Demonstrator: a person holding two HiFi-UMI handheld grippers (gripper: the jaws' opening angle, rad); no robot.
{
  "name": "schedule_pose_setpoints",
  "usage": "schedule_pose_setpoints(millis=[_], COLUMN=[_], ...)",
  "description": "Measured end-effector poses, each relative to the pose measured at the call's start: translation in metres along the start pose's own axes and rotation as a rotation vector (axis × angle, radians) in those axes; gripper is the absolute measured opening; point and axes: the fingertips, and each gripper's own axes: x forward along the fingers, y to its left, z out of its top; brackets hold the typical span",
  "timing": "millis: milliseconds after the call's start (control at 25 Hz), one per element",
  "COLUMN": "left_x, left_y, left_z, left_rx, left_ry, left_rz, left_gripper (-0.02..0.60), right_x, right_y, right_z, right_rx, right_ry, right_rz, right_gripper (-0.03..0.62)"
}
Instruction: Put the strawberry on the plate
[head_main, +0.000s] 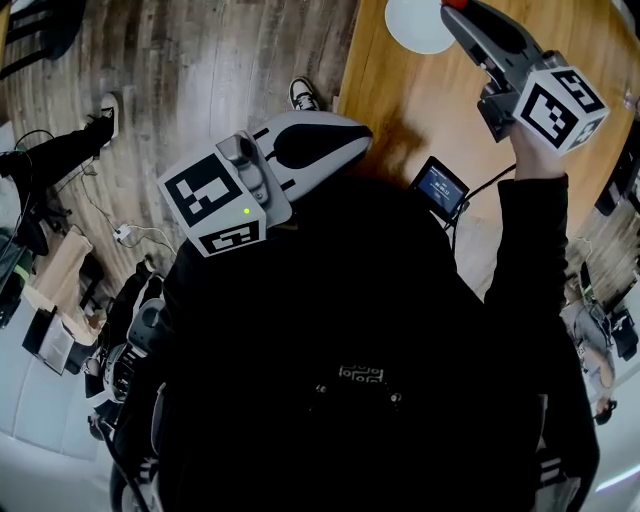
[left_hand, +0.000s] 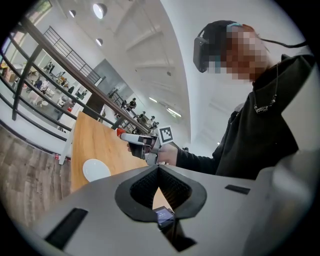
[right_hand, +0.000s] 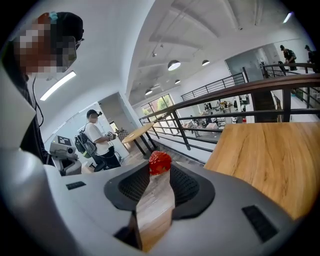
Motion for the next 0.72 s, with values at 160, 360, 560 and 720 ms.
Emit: schedule_pose_setpoints(millis=[160, 360, 560, 720], left_x=[-0.001, -0.004, -0.005, -0.007], left_y=[0.003, 0.006, 0.008, 0.008], left_z=[-0.003, -0.005, -0.01, -0.013], left_rx=[-0.015, -0.027, -0.041, -0.062], left_ry=[0.001, -0.002, -0.006, -0.011], left_rz=[0.009, 0.03, 0.045, 0.048], left_gripper=[0.0, 0.0, 0.0, 0.0], right_x=[0.009, 0.02, 0.025, 0.028], right_y=[-0.017, -0.031, -0.051, -0.064], right_z=[-0.013, -0.034, -0.053, -0.07], right_rx=[0.008, -0.044, 0.004, 0.044], right_ry=[0.021, 0.077, 0.092, 0.127], right_rz=[-0.028, -0.067, -0.088, -0.095], right_gripper=[0.136, 0.135, 0.135, 0.135])
